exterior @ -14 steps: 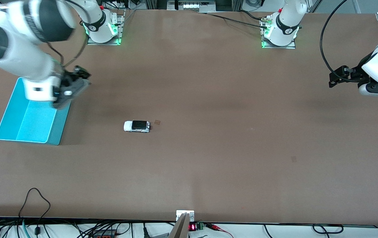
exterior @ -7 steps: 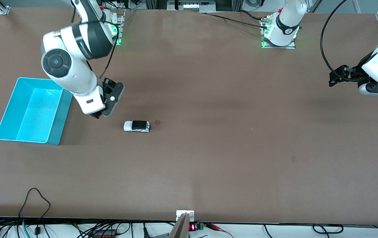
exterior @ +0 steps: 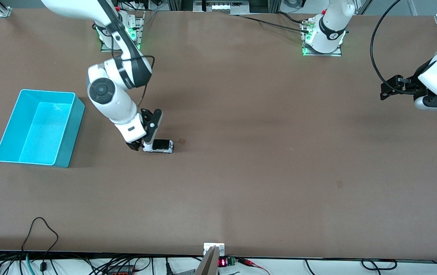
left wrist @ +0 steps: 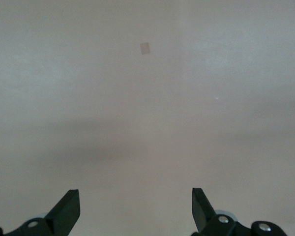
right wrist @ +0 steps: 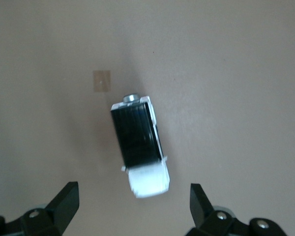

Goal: Wind and store white jeep toy
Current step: 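Grasp the jeep with the right gripper and lift it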

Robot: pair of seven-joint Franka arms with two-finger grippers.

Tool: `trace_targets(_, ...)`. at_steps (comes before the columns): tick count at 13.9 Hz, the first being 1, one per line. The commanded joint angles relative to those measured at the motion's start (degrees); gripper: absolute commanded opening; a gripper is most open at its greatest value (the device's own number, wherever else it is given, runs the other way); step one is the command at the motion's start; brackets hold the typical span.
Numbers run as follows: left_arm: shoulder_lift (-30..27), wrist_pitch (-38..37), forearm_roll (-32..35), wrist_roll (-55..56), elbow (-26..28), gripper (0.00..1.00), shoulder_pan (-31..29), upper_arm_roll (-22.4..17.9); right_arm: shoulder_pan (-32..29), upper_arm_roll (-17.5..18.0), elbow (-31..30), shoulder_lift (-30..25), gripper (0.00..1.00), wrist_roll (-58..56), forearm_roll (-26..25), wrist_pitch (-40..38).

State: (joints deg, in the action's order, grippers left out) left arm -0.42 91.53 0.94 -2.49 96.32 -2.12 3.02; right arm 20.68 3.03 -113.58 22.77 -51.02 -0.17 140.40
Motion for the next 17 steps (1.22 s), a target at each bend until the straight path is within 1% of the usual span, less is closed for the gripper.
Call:
trace_targets(1,-0.5,-1.2,-0.2,0.0,-0.6,1.00,-0.2,0.1,0.9,-0.3,-0.3,3.1,1.00,-1.4,0.3,5.1)
trace_targets(6,-0.5,-1.9,-0.2,-0.1,-0.7,1.00,-0.2,-0.1,0.6,-0.4,-2.2,7.8,1.00,-3.5,0.2,15.0)
trace_targets(8,-0.5,-2.0,-0.2,-0.1,-0.7,1.00,-0.2,-0.1,0.5,-0.4,-2.5,8.2,1.00,-3.9,0.2,16.1)
trace_targets(9,-0.5,-2.3,-0.2,0.0,-0.7,1.00,-0.2,-0.1,0.6,-0.4,-2.5,7.9,0.88,-4.3,0.1,16.1)
trace_targets(10,-0.5,-2.5,-0.2,0.0,-0.7,1.00,-0.2,-0.1,0.5,-0.4,-2.5,7.7,0.50,-5.8,0.1,15.9)
trace_targets(11,-0.5,-2.5,-0.2,0.0,-0.7,1.00,-0.3,-0.2,0.5,-0.4,-2.5,7.4,0.21,-6.2,0.1,15.8)
trace_targets(12,-0.5,-2.5,-0.2,0.0,-0.7,1.00,-0.3,-0.4,0.5,-0.4,-2.5,7.1,0.06,-6.0,0.1,15.8)
trace_targets(13,-0.5,-2.5,-0.2,0.0,-0.7,1.00,-0.2,-0.4,0.2,-0.4,-2.5,6.4,0.00,-5.8,0.1,15.6)
trace_targets(14,-0.5,-2.5,-0.2,0.0,-0.7,1.00,-0.2,-0.4,-0.5,-0.4,-2.3,5.3,0.00,-5.8,0.1,14.2)
trace_targets(17,-0.5,-2.5,-0.2,0.0,-0.7,1.00,-0.3,-0.4,-2.0,-0.9,-0.2,0.8,0.00,-5.4,0.3,5.4)
